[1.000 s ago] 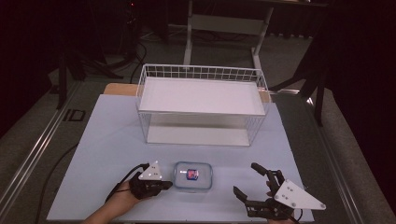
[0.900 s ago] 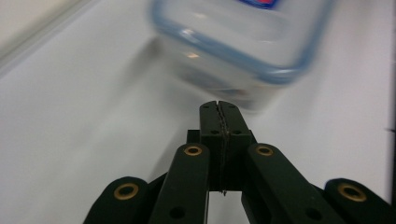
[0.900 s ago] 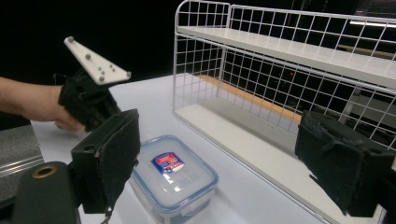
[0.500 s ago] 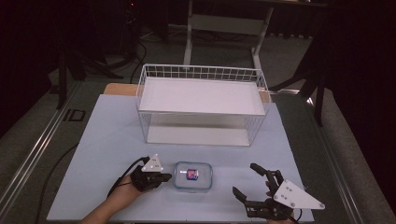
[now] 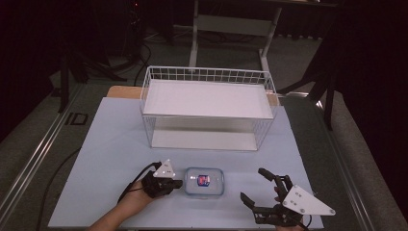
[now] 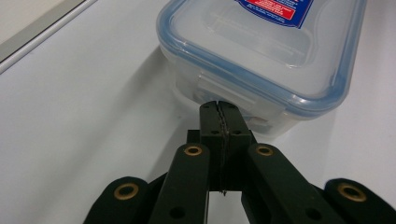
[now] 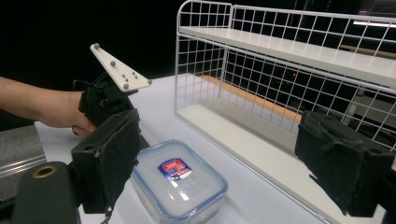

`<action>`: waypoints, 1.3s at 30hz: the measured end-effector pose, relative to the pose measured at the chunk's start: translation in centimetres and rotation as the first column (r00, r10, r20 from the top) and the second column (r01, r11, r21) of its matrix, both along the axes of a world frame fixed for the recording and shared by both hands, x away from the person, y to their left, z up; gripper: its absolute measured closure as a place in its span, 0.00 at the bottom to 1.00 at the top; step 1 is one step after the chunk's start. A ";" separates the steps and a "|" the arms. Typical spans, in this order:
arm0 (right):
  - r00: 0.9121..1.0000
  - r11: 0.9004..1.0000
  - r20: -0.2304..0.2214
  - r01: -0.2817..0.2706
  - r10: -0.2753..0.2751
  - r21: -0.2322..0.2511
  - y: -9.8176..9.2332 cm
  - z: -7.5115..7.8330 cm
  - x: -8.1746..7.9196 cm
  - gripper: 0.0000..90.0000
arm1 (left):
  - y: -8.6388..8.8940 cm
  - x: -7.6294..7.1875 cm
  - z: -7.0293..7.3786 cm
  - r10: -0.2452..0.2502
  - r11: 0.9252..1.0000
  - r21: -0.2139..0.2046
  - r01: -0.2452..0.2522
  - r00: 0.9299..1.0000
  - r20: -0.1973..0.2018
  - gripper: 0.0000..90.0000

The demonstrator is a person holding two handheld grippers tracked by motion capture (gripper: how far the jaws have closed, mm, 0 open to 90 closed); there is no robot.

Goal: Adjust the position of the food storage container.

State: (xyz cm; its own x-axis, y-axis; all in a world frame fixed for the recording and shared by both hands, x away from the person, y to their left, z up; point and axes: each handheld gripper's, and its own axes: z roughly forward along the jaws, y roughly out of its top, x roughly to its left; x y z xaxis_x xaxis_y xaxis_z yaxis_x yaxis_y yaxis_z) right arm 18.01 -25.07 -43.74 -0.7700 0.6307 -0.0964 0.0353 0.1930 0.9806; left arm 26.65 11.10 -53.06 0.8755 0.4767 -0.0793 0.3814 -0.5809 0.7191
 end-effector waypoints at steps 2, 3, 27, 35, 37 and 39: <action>1.000 1.000 -0.007 0.000 0.000 0.000 0.0 -0.1 0.1 0.16 | -0.4 0.0 0.0 -0.001 1.000 -0.005 0.001 1.000 0.001 1.00; 1.000 1.000 -0.007 0.000 0.000 0.000 0.0 -0.1 0.1 0.16 | -0.5 0.1 0.0 -0.009 1.000 -0.004 0.009 1.000 -0.002 1.00; 1.000 1.000 -0.016 -0.001 0.001 -0.017 0.4 -0.6 0.3 0.15 | -1.0 0.0 0.9 -0.024 0.997 -0.071 0.022 0.999 -0.027 0.82; 0.999 0.998 -0.024 0.022 -0.023 -0.066 0.6 -0.3 0.2 0.16 | 1.7 -1.4 3.2 0.052 0.971 -0.234 -0.049 0.999 0.007 0.14; 0.998 0.994 -0.021 0.054 -0.056 -0.096 0.8 -0.6 0.1 0.16 | 2.2 -1.8 3.8 0.067 0.962 -0.264 -0.066 0.998 -0.004 0.02; 0.998 0.994 -0.025 0.052 -0.055 -0.100 0.8 -0.7 0.1 0.16 | 2.4 -2.4 4.2 0.092 0.955 -0.285 -0.083 0.996 0.020 0.02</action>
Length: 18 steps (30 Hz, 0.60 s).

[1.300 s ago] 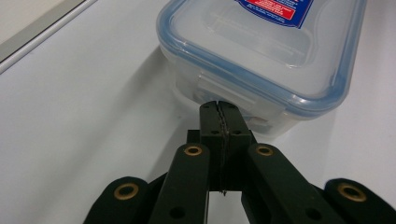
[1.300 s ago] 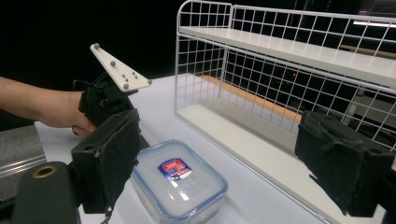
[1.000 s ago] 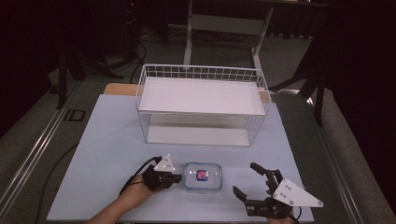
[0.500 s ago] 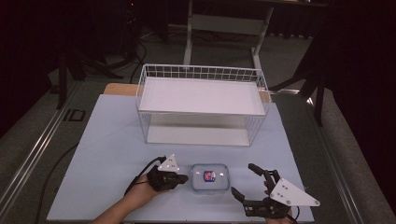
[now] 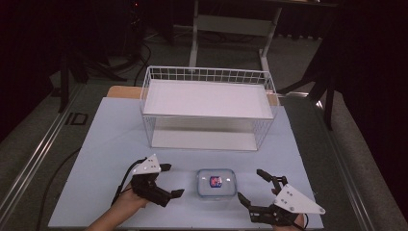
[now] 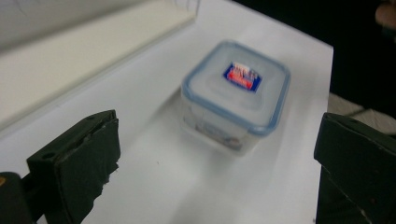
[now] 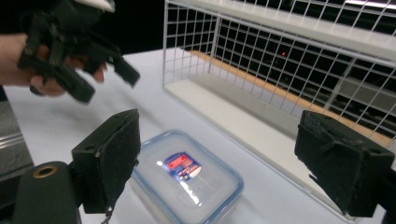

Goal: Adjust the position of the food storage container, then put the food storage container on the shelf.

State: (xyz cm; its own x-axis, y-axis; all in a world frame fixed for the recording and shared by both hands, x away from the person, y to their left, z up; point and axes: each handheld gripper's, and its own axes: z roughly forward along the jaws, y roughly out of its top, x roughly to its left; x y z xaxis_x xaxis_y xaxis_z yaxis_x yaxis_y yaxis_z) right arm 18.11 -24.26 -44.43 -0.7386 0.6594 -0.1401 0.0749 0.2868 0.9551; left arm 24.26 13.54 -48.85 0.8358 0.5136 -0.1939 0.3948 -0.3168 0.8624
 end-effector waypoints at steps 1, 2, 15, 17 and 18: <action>1.000 1.000 -0.002 0.000 0.000 -0.012 0.1 0.0 0.0 0.16 | 0.0 -0.3 0.2 0.007 1.000 -0.009 -0.007 1.000 0.011 0.02; 1.000 1.000 0.008 0.000 0.000 -0.018 0.1 0.1 -0.1 0.16 | 0.0 -0.6 0.4 0.011 1.000 -0.019 -0.010 1.000 0.015 0.02; 0.994 1.000 -0.112 0.000 -0.002 -0.021 0.7 0.5 0.4 0.20 | -1.8 -2.1 3.0 0.004 0.996 -0.088 -0.008 0.999 -0.038 0.02; 0.992 1.000 -0.126 0.002 -0.003 -0.003 0.8 0.5 0.8 0.16 | -2.1 -2.0 3.4 0.010 0.997 -0.070 -0.013 0.999 -0.043 0.02; 0.992 1.000 -0.127 0.007 -0.005 0.012 0.8 0.7 1.0 0.14 | -2.4 -1.9 3.6 0.009 0.998 -0.055 -0.012 0.998 -0.060 0.02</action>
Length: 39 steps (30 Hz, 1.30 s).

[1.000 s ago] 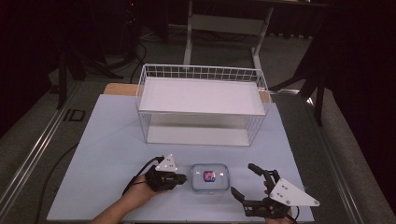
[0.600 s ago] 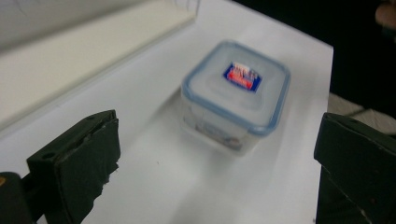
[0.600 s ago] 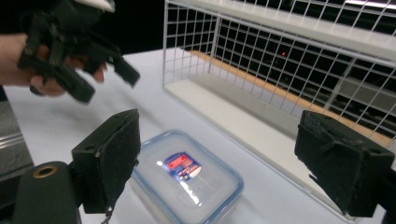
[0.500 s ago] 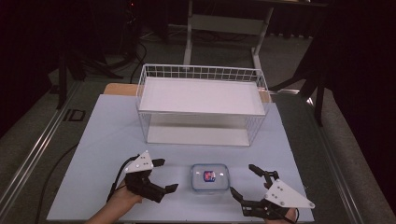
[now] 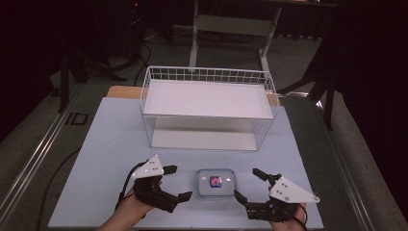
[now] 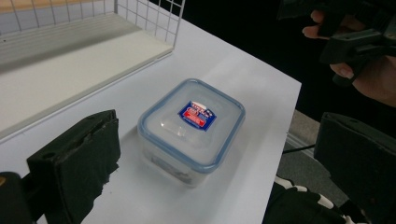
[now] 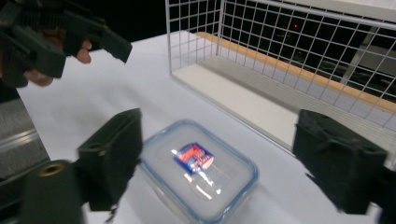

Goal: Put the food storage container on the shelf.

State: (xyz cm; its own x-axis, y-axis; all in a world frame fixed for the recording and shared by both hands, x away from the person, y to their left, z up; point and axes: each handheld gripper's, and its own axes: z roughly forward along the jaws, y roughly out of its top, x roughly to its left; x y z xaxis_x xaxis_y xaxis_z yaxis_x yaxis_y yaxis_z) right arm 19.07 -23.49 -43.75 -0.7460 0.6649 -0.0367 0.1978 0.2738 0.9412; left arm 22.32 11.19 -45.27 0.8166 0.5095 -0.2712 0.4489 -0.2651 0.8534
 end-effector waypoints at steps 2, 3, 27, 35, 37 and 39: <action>1.000 1.000 0.000 0.008 -0.008 0.023 0.1 0.4 0.2 0.13 | -0.4 0.2 0.3 -0.007 1.000 0.023 0.007 1.000 -0.002 0.02; 1.000 1.000 -0.005 0.003 -0.003 0.022 0.3 0.7 0.3 0.13 | -0.6 0.3 0.4 0.002 1.000 0.016 -0.002 1.000 -0.006 0.02; 0.759 0.986 -0.650 0.099 0.011 0.132 -1.4 -4.8 8.6 0.13 | -3.7 5.9 -7.1 0.096 0.987 -0.069 -0.146 0.874 -0.476 0.02; 0.592 0.975 -0.804 0.139 0.057 0.172 -1.4 -7.7 9.8 0.17 | -3.7 6.1 -8.8 0.105 0.983 -0.059 -0.176 0.791 -0.603 0.03; 0.560 0.973 -0.825 0.142 0.075 0.184 -1.2 -8.1 9.9 0.19 | -3.6 6.2 -8.9 0.114 0.978 -0.068 -0.197 0.779 -0.616 0.08; 0.541 0.973 -0.837 0.138 0.083 0.186 -1.0 -8.5 10.0 0.20 | -3.5 6.3 -9.0 0.096 0.977 -0.089 -0.195 0.770 -0.631 0.08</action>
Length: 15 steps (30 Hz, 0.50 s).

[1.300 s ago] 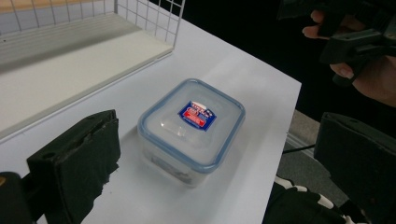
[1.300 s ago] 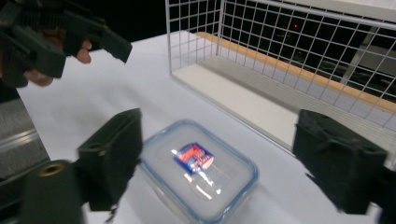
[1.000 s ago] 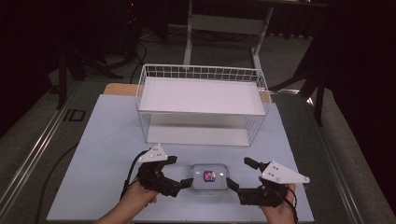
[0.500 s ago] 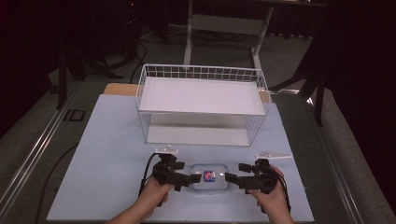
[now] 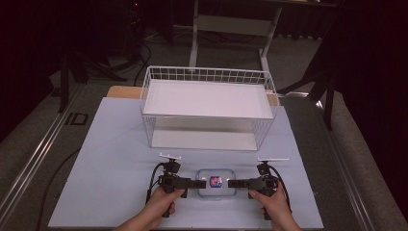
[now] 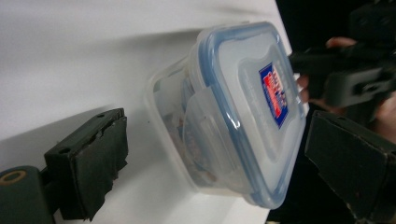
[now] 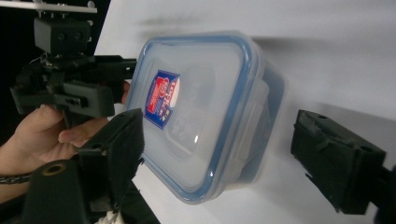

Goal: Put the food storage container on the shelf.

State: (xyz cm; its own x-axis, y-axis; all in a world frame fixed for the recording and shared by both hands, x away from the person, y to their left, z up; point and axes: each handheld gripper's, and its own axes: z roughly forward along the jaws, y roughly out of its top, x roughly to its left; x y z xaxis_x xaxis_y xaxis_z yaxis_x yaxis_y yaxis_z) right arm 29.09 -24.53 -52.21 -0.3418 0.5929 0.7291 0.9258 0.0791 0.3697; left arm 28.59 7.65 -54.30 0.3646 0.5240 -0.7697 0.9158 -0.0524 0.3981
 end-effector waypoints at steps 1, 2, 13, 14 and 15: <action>1.000 1.000 -0.007 0.004 -0.004 0.000 0.1 -0.1 0.1 0.20 | 0.0 0.0 0.0 -0.004 1.000 -0.003 0.004 1.000 -0.001 0.08; 1.000 1.000 -0.018 0.004 -0.003 0.010 0.1 -0.2 0.2 0.21 | 0.0 0.0 -0.1 -0.005 1.000 -0.009 0.005 1.000 -0.004 0.08; 0.994 0.999 -0.106 0.021 -0.016 0.042 0.2 -1.3 0.6 0.40 | -0.1 -0.2 -0.8 -0.010 0.999 -0.039 0.008 0.999 -0.033 0.36; 0.995 0.999 -0.102 0.016 -0.012 0.038 0.2 -1.3 0.6 0.42 | -0.1 -0.2 -0.8 -0.008 0.999 -0.043 0.007 0.999 -0.033 0.38; 0.995 0.999 -0.100 0.013 -0.009 0.035 0.2 -1.3 0.6 0.43 | 0.0 -0.3 -0.7 -0.009 0.999 -0.045 0.008 0.999 -0.032 0.38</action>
State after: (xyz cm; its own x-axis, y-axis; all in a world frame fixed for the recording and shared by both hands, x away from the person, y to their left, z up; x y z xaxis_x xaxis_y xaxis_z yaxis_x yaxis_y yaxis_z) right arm 29.66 -24.37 -53.50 -0.2595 0.5694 0.7800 0.9591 0.0572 0.2773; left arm 28.32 7.65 -55.04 0.3438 0.4859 -0.8035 0.9277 -0.0430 0.3709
